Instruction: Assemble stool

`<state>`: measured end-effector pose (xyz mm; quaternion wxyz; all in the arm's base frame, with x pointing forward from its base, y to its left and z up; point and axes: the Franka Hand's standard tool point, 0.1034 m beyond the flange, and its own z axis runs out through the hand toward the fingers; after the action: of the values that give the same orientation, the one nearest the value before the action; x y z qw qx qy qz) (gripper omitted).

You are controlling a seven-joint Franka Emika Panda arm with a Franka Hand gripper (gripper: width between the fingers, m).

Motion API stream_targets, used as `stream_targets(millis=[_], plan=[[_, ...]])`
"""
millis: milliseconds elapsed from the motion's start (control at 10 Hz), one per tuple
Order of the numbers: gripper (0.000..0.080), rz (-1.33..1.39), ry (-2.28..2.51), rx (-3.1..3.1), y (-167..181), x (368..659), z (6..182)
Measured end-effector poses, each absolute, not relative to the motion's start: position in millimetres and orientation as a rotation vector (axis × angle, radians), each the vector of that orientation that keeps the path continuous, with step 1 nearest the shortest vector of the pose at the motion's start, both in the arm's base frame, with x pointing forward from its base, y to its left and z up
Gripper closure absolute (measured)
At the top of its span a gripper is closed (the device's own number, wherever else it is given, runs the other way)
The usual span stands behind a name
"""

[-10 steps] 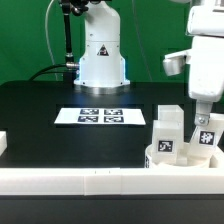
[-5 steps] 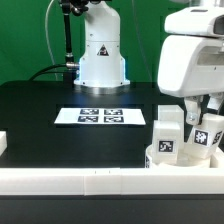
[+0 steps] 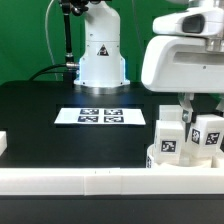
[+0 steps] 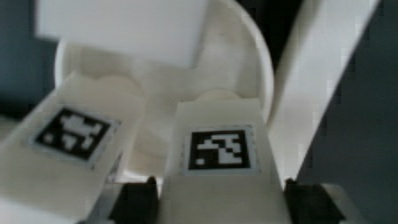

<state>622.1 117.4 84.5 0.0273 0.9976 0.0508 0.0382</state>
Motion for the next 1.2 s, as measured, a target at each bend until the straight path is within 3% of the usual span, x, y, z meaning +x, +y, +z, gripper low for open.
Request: stream_targets(millis=[1200], plan=[[0.0462,0.104,-1.494,2.833,120.5,619.9,83.6]])
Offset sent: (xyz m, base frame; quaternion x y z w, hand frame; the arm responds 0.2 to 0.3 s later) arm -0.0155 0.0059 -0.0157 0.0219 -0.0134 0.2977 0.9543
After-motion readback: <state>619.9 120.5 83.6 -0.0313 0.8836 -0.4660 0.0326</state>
